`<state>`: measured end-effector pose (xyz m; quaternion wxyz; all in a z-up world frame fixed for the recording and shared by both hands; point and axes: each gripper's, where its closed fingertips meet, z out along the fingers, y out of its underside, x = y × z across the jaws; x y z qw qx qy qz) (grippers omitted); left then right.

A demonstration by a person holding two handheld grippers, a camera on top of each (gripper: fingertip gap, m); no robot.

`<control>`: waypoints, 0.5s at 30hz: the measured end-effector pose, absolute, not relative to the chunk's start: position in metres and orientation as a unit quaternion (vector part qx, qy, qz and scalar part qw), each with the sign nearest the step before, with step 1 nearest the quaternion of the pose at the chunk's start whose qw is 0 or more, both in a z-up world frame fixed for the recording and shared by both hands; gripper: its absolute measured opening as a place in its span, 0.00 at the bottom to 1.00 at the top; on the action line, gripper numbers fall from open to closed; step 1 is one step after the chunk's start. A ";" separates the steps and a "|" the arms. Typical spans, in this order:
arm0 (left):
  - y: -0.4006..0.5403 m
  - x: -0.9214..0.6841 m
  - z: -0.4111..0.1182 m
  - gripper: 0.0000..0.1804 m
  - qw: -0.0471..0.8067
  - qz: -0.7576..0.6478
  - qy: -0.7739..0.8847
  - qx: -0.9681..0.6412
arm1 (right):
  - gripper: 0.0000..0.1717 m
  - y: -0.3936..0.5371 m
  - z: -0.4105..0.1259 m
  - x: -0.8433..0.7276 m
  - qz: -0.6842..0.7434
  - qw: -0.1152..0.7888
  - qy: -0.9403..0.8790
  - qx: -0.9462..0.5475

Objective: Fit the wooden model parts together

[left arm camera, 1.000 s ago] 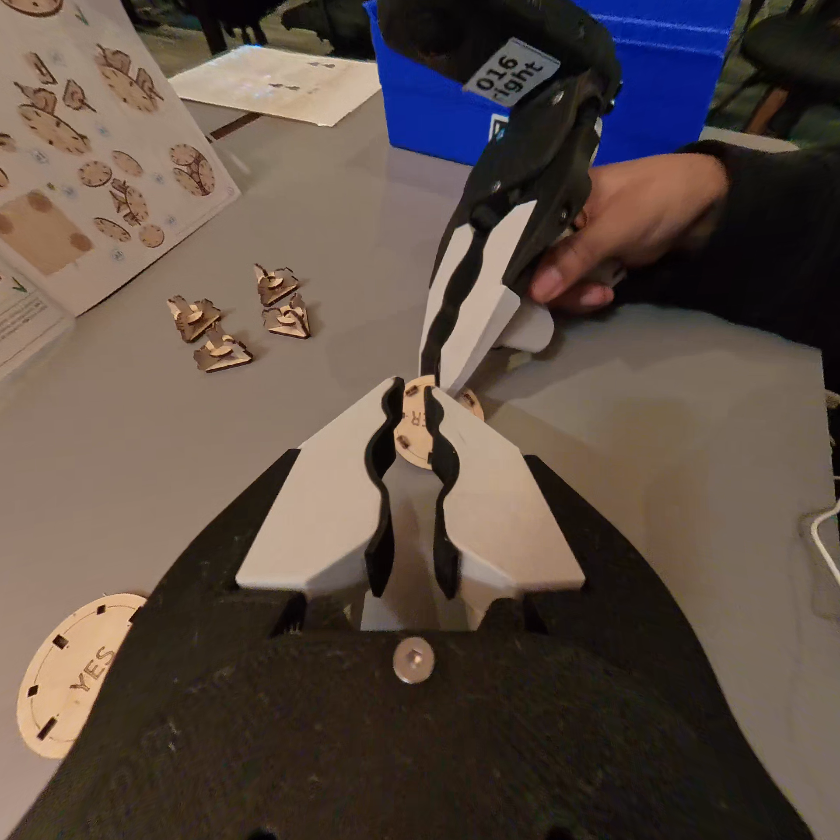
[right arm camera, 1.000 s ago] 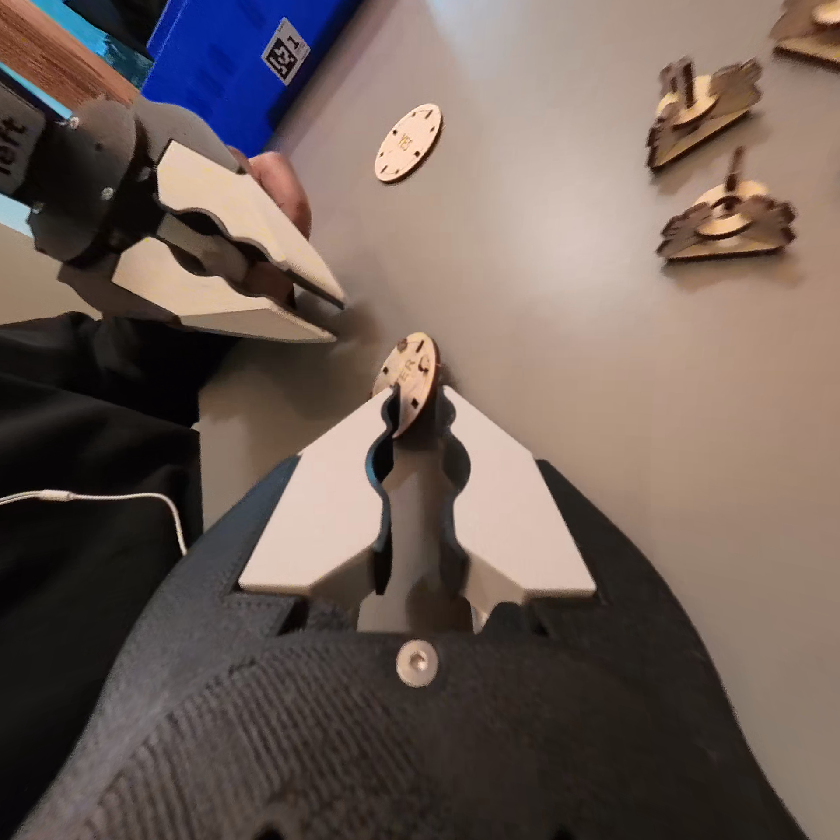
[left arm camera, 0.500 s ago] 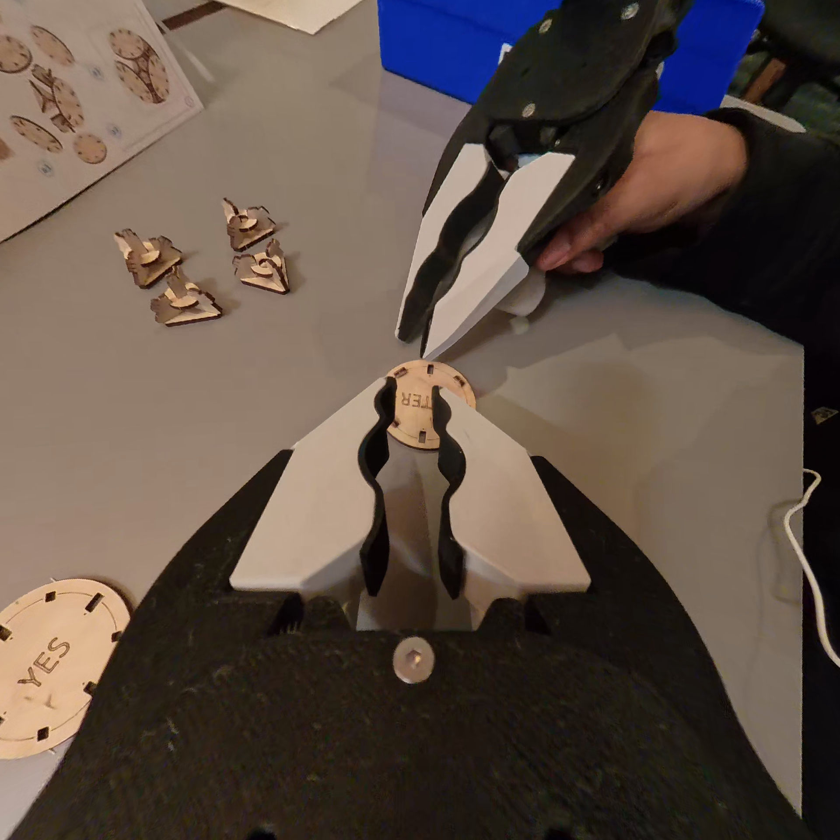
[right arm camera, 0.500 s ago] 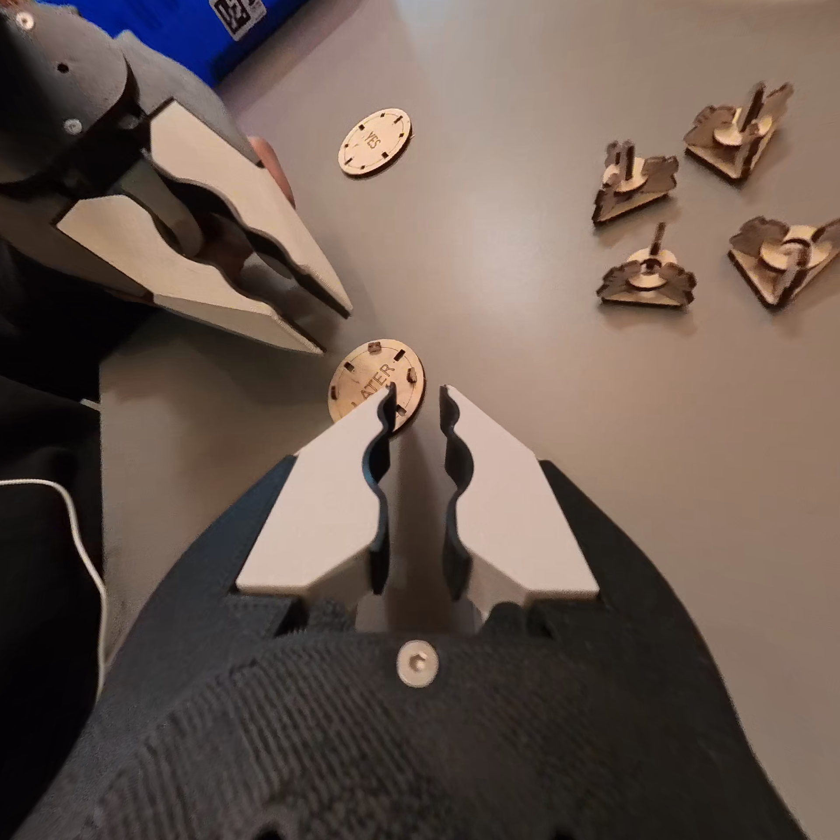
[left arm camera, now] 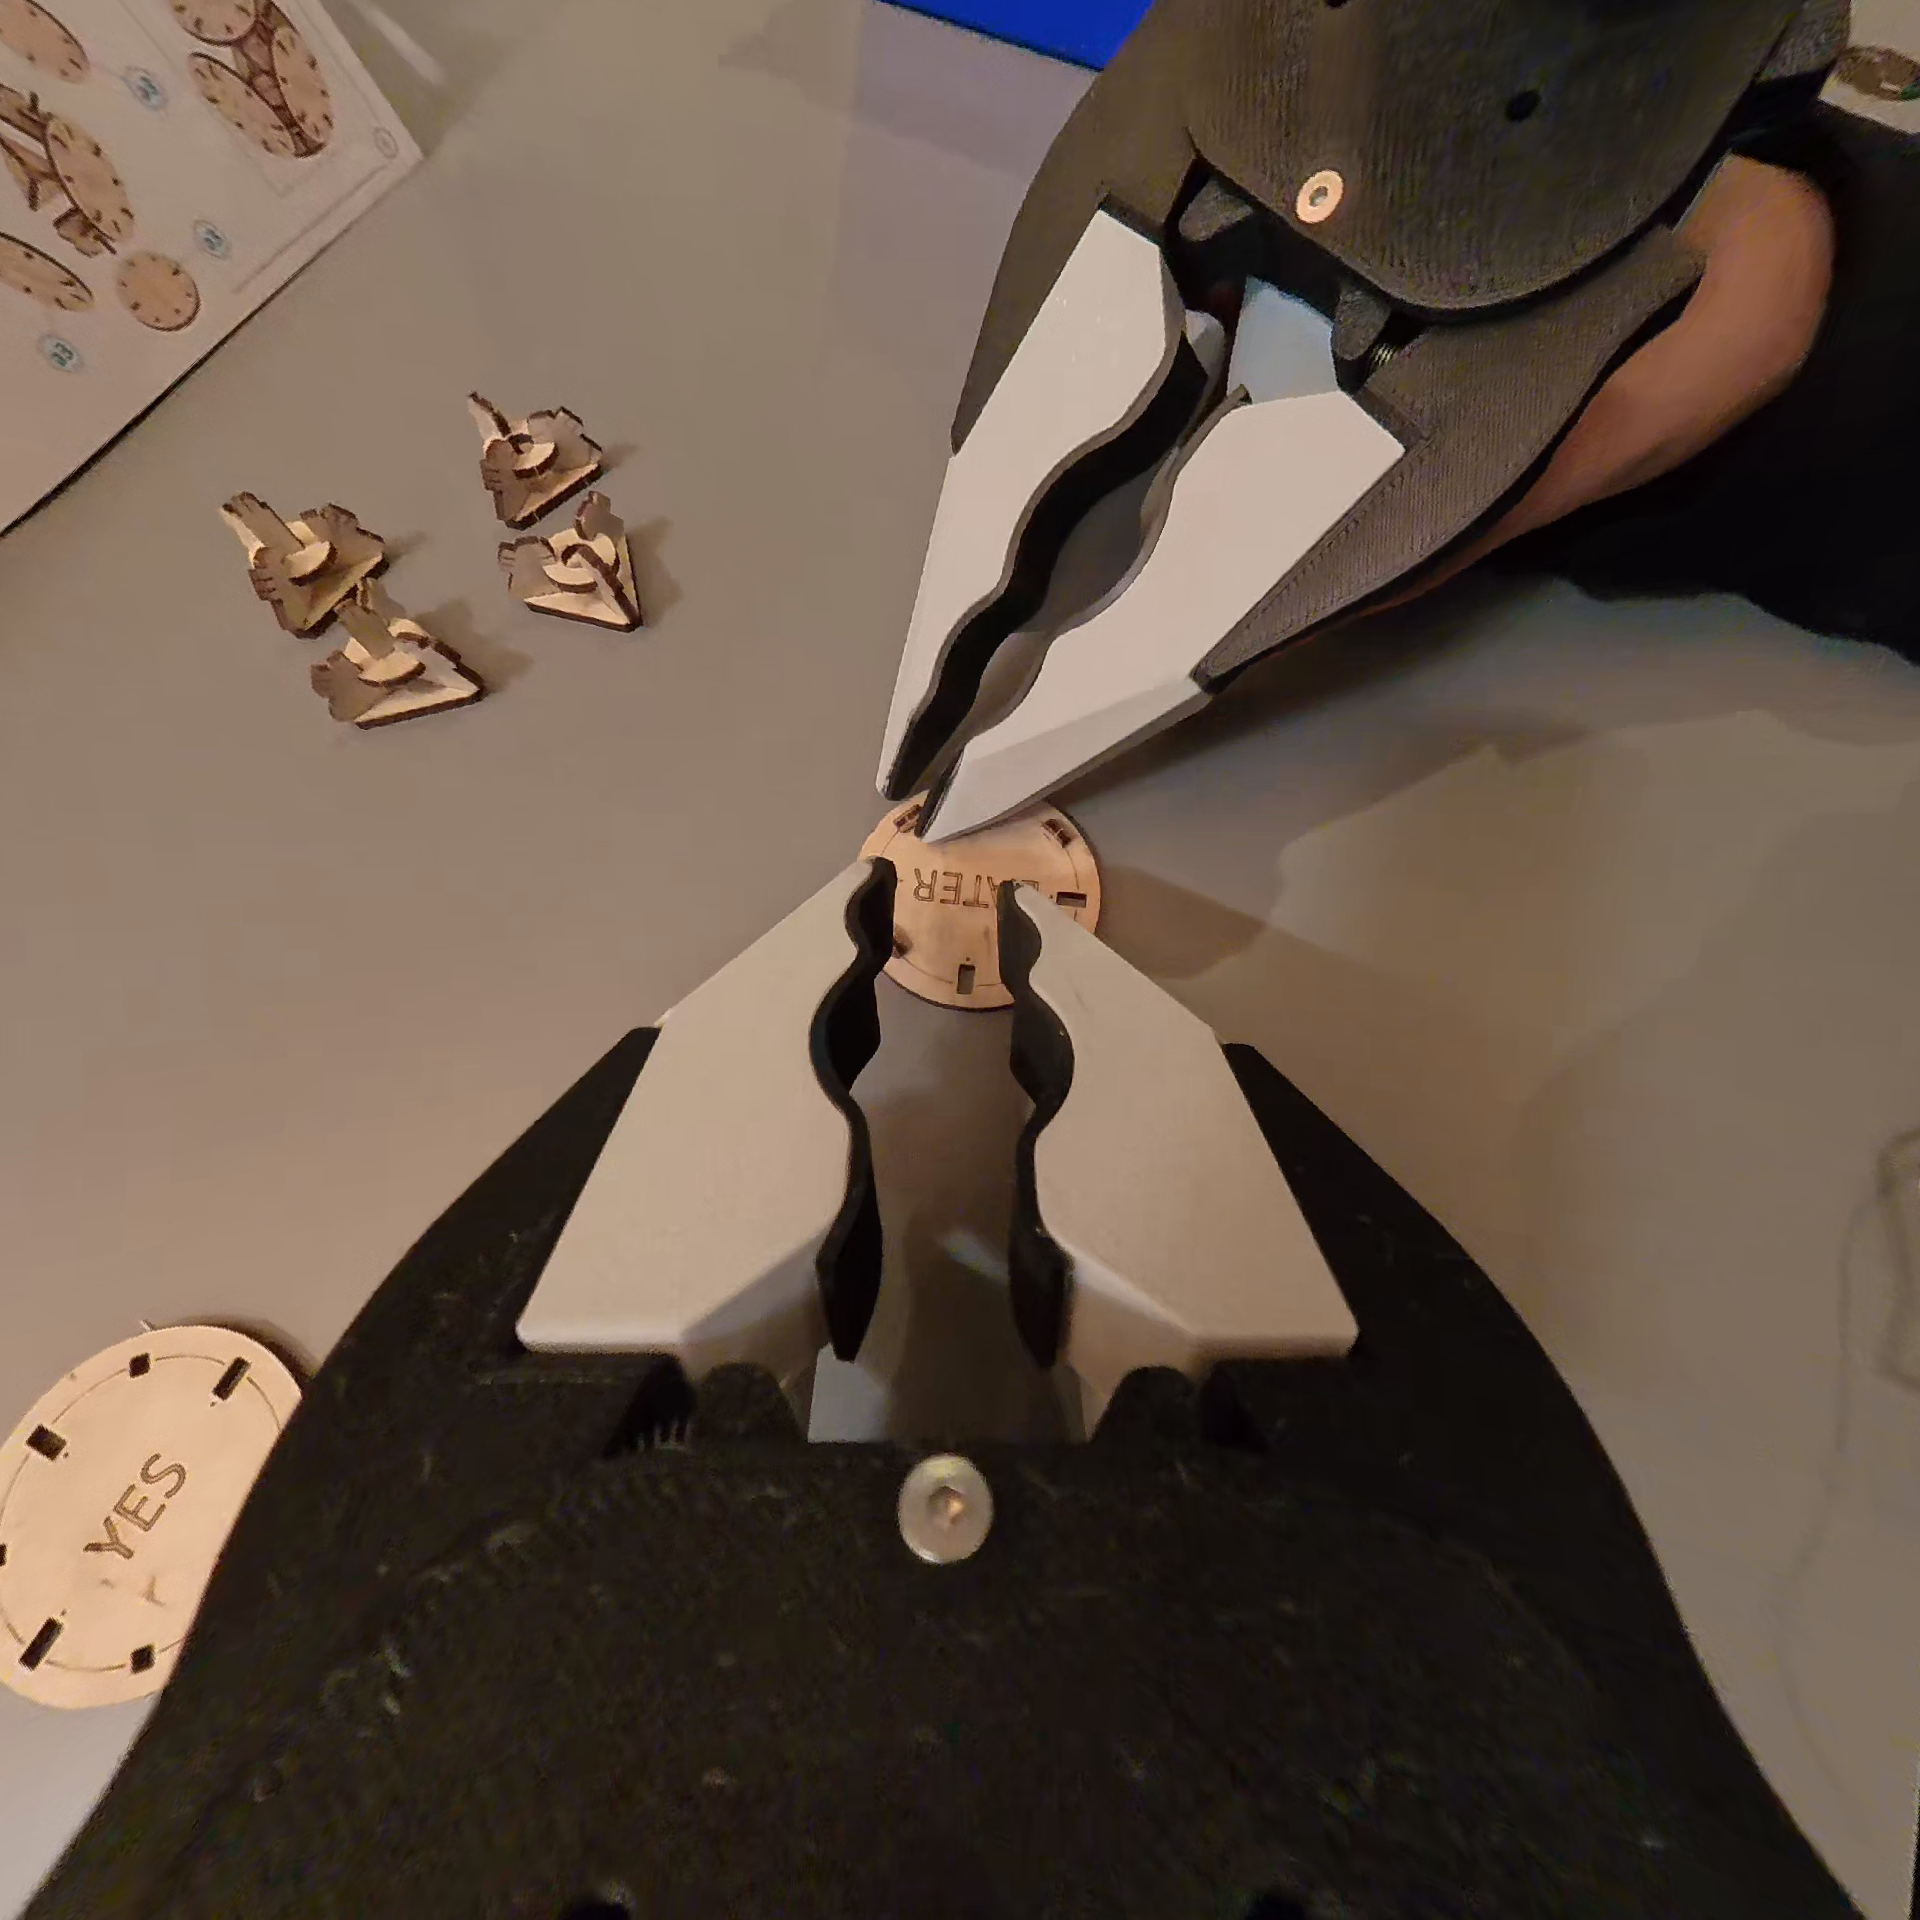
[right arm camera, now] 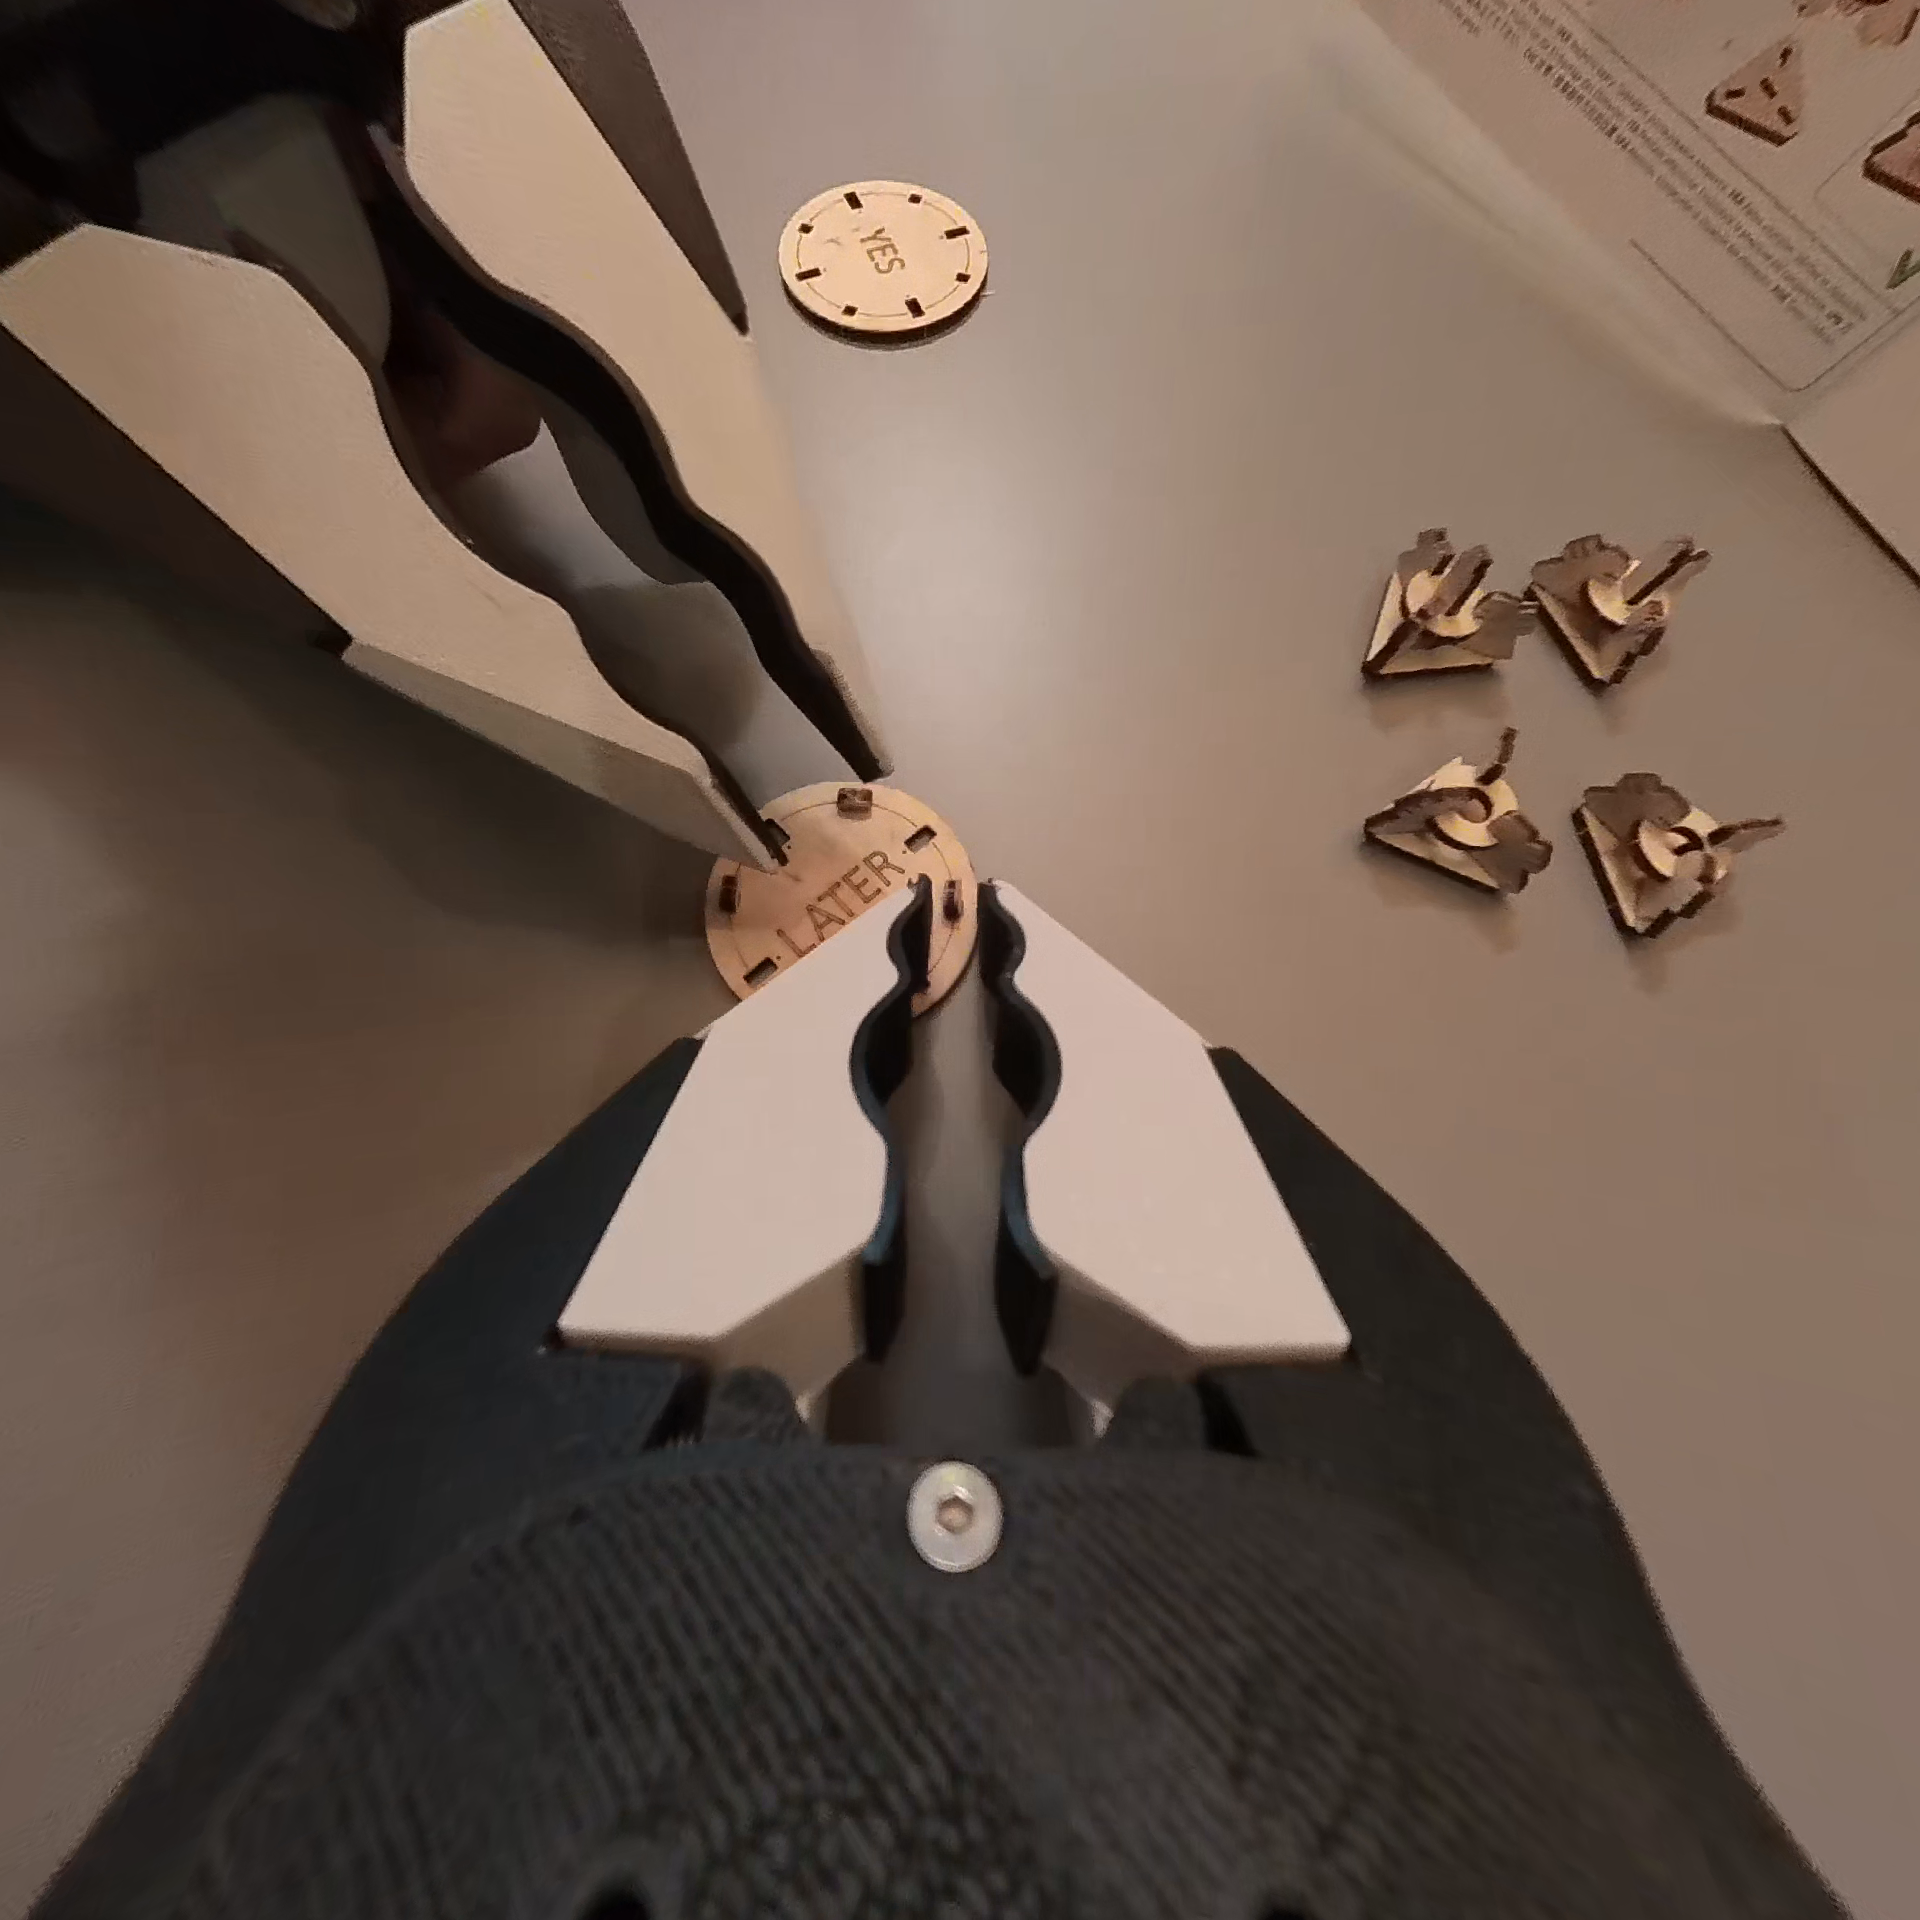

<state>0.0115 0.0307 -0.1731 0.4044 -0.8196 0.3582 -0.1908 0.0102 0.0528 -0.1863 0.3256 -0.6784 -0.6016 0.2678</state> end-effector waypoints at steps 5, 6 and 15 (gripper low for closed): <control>0.032 0.011 -0.174 0.10 0.396 -0.200 0.350 -0.825 | 0.02 0.051 -0.187 0.009 0.274 0.319 -0.600 -0.680; 0.032 0.011 -0.175 0.10 0.394 -0.199 0.351 -0.826 | 0.02 0.051 -0.187 0.009 0.273 0.320 -0.600 -0.680; 0.030 0.013 -0.186 0.07 0.375 -0.161 0.374 -0.833 | 0.01 0.044 -0.187 0.009 0.296 0.299 -0.599 -0.681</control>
